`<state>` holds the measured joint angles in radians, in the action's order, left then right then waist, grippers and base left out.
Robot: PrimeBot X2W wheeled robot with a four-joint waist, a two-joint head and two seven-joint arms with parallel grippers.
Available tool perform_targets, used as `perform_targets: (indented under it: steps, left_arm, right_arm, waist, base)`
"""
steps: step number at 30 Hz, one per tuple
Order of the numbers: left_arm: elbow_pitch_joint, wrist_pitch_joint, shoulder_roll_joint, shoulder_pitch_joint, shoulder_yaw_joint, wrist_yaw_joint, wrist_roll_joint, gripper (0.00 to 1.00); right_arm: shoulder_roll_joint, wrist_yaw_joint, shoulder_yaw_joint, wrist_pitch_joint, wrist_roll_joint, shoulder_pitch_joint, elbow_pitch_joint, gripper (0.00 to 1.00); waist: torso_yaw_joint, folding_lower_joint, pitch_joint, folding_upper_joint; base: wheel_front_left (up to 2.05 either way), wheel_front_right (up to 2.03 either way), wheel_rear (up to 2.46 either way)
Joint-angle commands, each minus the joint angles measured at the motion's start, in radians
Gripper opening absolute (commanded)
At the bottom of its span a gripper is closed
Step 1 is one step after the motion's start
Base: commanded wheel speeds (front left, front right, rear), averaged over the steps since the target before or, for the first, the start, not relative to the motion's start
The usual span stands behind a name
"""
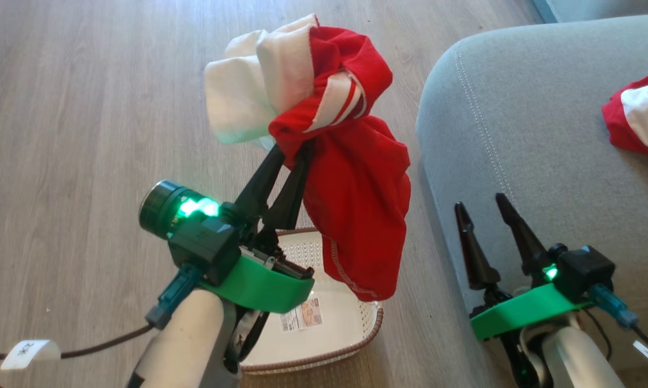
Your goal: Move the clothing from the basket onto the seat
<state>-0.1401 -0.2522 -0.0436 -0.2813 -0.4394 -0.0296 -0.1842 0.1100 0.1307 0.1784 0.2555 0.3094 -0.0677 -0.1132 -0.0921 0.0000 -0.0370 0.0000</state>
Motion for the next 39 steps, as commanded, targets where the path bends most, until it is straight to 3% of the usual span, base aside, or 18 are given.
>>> perform_targets:
  steps: [1,17,25,31,39]
  left_arm:
    - [-0.028,-0.01,-0.007,-0.043,0.046,0.0,0.006,0.0]
    - [0.005,-0.01,-0.007,-0.06,0.082,0.016,0.023,0.0]
    - [0.008,-0.01,-0.007,-0.062,0.013,0.031,0.036,0.0]
    - [0.004,-0.01,-0.007,-0.068,-0.044,0.034,0.032,0.0]
    - [0.015,-0.01,-0.007,-0.061,-0.098,0.046,0.033,0.0]
  right_arm:
    - [0.016,0.0,0.04,0.006,0.005,-0.022,0.05,1.0]
    - [0.141,0.0,0.288,0.006,0.041,-0.022,0.195,1.0]
    - [0.164,0.0,0.359,0.006,0.054,-0.091,0.138,1.0]
    - [0.154,0.0,0.356,0.006,0.047,-0.141,0.057,1.0]
    - [0.175,0.0,0.448,0.006,0.078,-0.2,0.017,1.0]
  waist:
    - [-0.004,0.0,-0.006,0.0]
    - [-0.009,0.0,-0.032,0.0]
    - [0.009,0.0,-0.035,0.0]
    - [0.032,0.0,-0.035,0.0]
    - [0.046,0.0,-0.019,0.0]
  base:
    - [0.0,0.0,0.0]
    - [0.0,0.0,0.0]
    - [0.0,0.0,0.0]
    - [0.0,0.0,0.0]
    - [0.0,0.0,0.0]
